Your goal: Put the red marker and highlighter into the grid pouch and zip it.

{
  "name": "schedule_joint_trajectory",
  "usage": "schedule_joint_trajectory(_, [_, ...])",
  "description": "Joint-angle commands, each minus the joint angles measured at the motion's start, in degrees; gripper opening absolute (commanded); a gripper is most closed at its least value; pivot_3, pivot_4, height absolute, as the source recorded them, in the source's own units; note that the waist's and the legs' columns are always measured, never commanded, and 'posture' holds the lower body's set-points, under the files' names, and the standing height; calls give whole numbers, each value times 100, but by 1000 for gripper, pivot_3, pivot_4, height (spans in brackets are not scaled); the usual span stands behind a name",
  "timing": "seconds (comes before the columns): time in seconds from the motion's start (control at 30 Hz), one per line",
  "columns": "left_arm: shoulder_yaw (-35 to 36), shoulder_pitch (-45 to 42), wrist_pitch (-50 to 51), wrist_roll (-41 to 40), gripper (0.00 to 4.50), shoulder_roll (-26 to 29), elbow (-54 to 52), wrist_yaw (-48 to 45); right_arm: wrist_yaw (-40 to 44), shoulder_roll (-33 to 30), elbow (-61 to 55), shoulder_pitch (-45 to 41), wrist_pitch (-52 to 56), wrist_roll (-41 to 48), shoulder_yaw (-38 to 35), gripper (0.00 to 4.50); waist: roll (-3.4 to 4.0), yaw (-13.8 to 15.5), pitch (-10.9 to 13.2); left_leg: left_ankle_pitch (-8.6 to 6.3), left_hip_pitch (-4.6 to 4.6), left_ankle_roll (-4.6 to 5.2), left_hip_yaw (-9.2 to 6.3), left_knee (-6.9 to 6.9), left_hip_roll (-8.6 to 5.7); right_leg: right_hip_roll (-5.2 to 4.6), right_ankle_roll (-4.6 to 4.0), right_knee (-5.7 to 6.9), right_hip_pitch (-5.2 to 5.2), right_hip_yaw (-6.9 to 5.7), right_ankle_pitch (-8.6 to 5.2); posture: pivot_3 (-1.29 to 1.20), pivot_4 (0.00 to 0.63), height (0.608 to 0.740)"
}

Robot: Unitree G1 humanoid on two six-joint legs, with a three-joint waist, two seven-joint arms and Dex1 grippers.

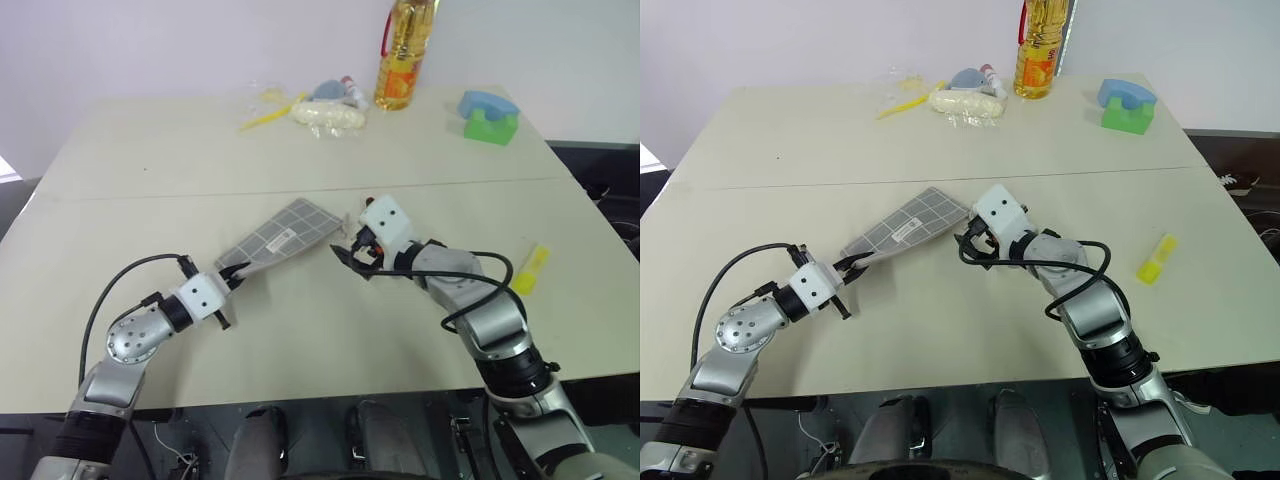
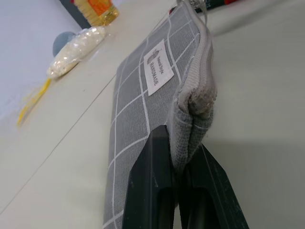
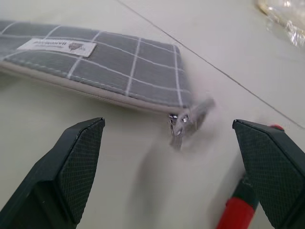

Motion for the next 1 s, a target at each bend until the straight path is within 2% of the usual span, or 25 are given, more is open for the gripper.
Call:
schedule_joint_trajectory(0.03, [-13,-51,-162,43,0,-27,-9,-28,-255,275,121,-197,161,64,-348,4466,-2,4,2,0,0,0,0,1,0,0,0,0,0,0,0,0,150,740])
schedule_joint_trajectory(0.27, [69,75,-312,66,0,-8,51,-13,-172,296,285,-250,210,108,-403,4466,-1,12,3,0,0,0,0,1,2,-3,0,0,0,0,0,0,150,740])
schedule_joint_trajectory(0.53, [132,93,-333,-9,0,-73,37,49,-472,812,1005,-294,7,122,-509,4466,0,7,3,0,0,0,0,2,3,-2,0,0,1,0,0,0,150,740])
schedule_joint_trajectory(0.6, [156,93,-326,-29,0,-72,35,46,-536,874,1199,-347,-115,61,-517,3951,1,8,4,0,0,0,1,2,3,-2,0,1,1,0,0,0,150,740])
schedule_joint_trajectory(0.67, [176,97,-324,-39,0,-70,34,50,-581,873,1293,-374,-224,-8,-491,3116,2,9,4,0,0,0,1,2,3,-2,0,1,1,0,0,0,150,740])
schedule_joint_trajectory(0.87, [182,102,-338,-9,0,-82,61,62,-508,836,1232,-370,-372,-75,-358,35,2,8,4,0,0,0,1,2,3,-3,0,1,1,0,0,0,150,740])
schedule_joint_trajectory(1.0, [128,69,-316,40,0,-135,88,95,-443,770,1070,-337,-405,-226,-147,35,2,7,4,0,0,0,1,2,3,-3,0,1,1,0,0,0,150,740])
